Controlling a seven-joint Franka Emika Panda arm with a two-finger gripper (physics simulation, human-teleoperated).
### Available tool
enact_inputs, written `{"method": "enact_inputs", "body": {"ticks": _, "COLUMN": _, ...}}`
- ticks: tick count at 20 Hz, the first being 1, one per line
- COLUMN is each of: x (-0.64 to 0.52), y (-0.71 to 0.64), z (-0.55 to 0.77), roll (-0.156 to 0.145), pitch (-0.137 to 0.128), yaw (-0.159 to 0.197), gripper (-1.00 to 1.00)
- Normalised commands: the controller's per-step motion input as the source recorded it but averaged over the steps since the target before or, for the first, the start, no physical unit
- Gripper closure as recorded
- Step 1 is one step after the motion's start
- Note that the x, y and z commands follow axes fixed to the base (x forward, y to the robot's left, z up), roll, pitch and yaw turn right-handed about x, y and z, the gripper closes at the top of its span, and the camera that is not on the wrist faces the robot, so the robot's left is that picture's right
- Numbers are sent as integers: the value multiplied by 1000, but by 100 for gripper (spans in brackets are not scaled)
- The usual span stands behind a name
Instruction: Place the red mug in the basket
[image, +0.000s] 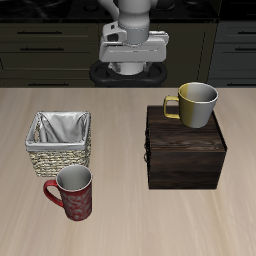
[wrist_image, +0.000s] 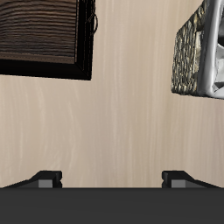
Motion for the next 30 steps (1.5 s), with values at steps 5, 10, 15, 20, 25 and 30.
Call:
{"method": "enact_inputs", "body": {"ticks": 5, "x": 30, "y": -62, "z": 6, "roll": -5, "pitch": -10, "yaw": 13, "gripper": -100}}
{"method": "enact_inputs", "body": {"ticks": 10, "x": 155, "y": -221, "z": -30, "roll": 123, "pitch": 85, "yaw": -8, "gripper": -100}}
{"method": "enact_inputs", "body": {"ticks": 15, "x": 188, "y": -605, "z": 64, "roll": -46, "pitch": -9, "yaw": 20, "gripper": -100}}
{"method": "enact_inputs", "body": {"ticks": 20, "x": 211, "y": -640, "z": 0, "roll": -31, "pitch": 32, "yaw": -11, "gripper": -100}}
{"method": "enact_inputs", "body": {"ticks": 25, "x": 173, "y": -427, "z": 108, "roll": -31, "pitch": -31, "yaw": 10, "gripper": -100}}
{"method": "enact_inputs", "body": {"ticks": 30, "x": 191, "y": -210, "z": 104, "roll": -29, "pitch": -15, "yaw": -15, "gripper": -100}}
